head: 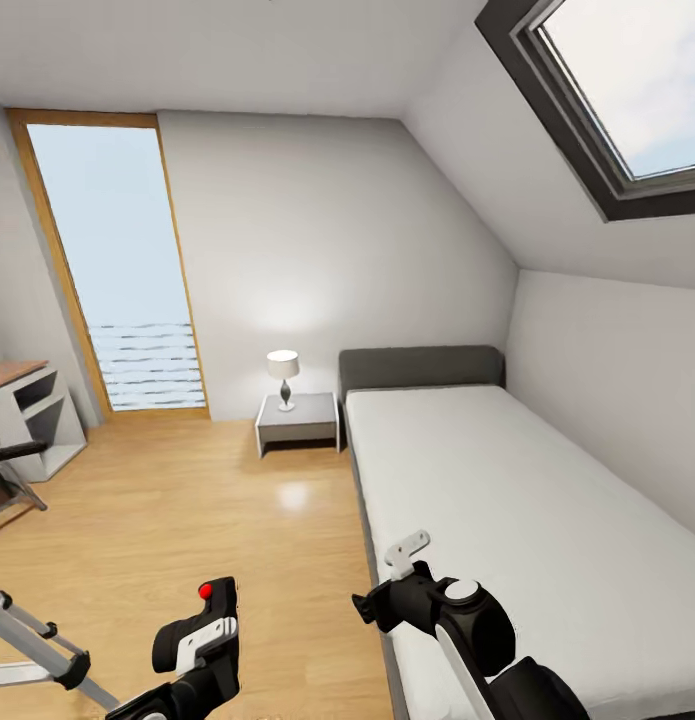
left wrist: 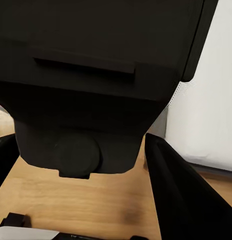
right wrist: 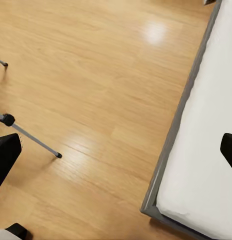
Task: Attach the digital camera to the camera tripod in the bedroom.
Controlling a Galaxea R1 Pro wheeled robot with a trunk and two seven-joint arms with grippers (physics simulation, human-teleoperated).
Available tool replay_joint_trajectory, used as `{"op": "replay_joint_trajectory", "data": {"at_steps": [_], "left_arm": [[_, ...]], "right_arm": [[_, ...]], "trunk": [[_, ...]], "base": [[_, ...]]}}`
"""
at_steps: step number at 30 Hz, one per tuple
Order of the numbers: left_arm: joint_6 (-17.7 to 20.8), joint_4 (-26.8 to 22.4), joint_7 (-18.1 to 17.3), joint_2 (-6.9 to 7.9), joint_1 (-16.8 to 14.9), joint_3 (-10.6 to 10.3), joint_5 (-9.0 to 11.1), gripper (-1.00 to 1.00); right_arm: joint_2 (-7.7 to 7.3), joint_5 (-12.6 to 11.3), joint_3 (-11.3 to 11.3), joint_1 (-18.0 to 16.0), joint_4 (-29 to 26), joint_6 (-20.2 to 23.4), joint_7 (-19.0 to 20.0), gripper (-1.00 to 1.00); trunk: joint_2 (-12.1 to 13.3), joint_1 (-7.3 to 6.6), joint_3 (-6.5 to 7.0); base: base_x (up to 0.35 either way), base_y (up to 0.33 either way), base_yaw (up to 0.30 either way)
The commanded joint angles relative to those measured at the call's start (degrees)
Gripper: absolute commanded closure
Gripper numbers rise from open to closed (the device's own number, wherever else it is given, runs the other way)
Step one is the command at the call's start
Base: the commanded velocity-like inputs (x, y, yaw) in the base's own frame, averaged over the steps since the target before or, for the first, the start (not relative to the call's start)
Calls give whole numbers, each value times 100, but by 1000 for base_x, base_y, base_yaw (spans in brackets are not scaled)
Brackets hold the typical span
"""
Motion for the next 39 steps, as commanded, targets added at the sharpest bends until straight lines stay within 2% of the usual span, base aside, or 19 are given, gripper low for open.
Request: {"op": "replay_joint_trajectory", "data": {"at_steps": [1,39], "left_arm": [[5,-5,49,4,-6,-16,34,100],[14,33,49,12,-6,-7,38,100]], "right_arm": [[-5,-18,3,-3,-6,24,-3,-100],[-5,-18,-4,-6,-6,24,-3,-100]], "trunk": [[-5,2,-2],[-5,2,-2]], "base": [[0,0,284],[0,0,284]]}}
